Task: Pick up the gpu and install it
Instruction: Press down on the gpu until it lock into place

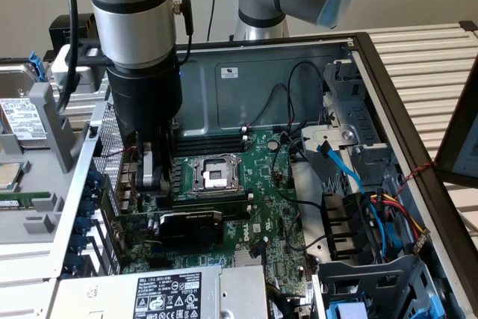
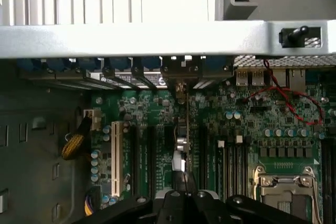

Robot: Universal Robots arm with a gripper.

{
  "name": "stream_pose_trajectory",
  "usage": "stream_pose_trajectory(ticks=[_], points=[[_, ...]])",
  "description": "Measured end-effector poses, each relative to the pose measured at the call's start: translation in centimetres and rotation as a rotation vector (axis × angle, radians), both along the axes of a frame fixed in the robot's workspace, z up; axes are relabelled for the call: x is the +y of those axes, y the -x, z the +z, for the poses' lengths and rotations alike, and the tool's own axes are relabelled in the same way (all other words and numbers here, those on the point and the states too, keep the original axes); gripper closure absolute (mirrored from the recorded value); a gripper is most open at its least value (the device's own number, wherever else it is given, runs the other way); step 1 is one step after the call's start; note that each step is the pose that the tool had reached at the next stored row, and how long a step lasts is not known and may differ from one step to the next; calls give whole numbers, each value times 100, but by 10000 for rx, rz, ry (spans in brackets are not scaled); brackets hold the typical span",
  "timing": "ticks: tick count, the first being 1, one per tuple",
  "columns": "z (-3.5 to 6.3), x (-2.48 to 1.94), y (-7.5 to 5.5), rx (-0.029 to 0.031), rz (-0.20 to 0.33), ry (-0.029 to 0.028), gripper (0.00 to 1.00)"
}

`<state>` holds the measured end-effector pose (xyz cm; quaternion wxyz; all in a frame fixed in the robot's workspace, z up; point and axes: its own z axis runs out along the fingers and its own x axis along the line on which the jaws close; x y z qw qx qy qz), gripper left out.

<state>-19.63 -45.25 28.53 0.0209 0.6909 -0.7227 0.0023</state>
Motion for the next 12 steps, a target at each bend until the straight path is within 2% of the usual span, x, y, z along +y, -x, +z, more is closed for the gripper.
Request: stream_pose_trajectory(ticks=[7, 12], points=[[2, -17, -156, 5, -1, 6, 89], [-52, -17, -174, 4, 0, 4, 89]])
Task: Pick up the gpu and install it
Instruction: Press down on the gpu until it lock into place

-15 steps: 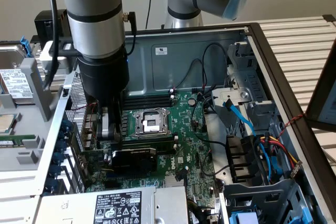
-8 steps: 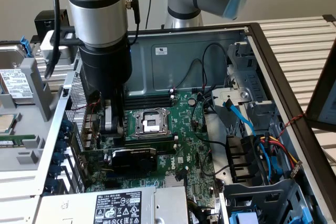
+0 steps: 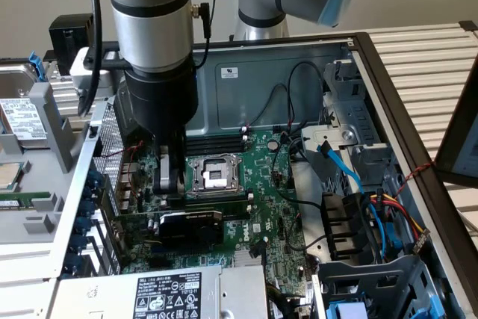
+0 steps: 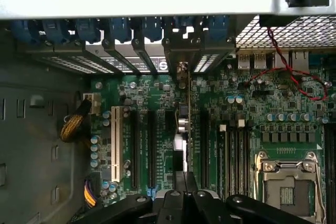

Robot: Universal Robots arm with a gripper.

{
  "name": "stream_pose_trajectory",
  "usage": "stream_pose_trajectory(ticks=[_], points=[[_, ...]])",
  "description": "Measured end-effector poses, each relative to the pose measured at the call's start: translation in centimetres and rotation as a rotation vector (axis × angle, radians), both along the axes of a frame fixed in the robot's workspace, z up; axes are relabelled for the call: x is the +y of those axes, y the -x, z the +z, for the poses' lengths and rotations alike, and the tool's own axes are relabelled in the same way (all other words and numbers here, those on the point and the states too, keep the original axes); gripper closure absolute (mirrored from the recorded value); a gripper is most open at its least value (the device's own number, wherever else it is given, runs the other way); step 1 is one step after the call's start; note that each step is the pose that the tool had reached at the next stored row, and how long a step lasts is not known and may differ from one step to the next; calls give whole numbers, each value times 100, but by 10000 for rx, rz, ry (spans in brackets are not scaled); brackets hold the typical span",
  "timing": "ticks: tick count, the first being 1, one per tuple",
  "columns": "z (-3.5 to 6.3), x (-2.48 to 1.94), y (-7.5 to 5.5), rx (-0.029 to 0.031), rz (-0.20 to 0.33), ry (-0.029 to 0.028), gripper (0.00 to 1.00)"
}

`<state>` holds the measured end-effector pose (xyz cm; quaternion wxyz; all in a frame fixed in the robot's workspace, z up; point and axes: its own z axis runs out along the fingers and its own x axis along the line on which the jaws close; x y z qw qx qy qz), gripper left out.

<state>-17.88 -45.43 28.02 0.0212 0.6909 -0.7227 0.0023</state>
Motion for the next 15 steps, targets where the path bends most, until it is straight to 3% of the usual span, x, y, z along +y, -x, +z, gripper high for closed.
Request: stream_pose_trajectory(ticks=[15], points=[[-137, 5, -15, 3, 0, -17, 89]])
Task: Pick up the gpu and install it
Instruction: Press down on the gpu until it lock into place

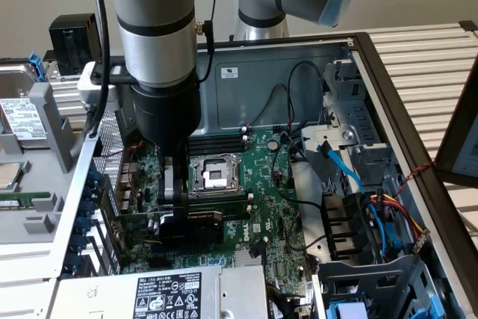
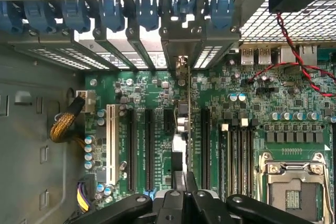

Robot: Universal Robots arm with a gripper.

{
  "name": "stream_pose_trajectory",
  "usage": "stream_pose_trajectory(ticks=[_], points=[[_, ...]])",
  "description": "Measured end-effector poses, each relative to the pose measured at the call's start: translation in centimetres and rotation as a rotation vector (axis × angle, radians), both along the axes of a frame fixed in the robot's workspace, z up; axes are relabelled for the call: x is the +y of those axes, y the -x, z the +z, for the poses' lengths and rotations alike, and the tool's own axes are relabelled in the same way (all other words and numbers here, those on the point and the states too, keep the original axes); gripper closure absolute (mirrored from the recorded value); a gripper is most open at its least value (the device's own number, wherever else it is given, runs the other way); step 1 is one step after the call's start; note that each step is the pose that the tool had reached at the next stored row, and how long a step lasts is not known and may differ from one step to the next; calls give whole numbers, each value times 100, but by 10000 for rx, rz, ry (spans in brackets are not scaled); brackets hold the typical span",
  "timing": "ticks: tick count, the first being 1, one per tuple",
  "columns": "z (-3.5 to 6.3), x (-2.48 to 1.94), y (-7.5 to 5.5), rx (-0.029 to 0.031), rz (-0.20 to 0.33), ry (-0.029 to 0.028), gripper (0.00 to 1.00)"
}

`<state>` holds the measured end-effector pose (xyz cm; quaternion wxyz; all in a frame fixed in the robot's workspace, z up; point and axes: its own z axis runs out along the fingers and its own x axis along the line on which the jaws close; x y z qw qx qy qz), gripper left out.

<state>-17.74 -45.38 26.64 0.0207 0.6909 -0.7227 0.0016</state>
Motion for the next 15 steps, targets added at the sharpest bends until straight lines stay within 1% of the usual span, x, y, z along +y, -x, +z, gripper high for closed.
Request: stream_pose_trajectory(ticks=[1, 2, 7, 9, 10, 15], points=[[-1, 1, 2, -2, -1, -5, 89], [16, 2, 6, -4, -3, -26, 89], [241, 1, 18, 10, 0, -18, 89], [306, 0, 20, 17, 0, -18, 89], [315, 1, 21, 24, -1, -17, 89], [315, 1, 21, 26, -1, -19, 89]])
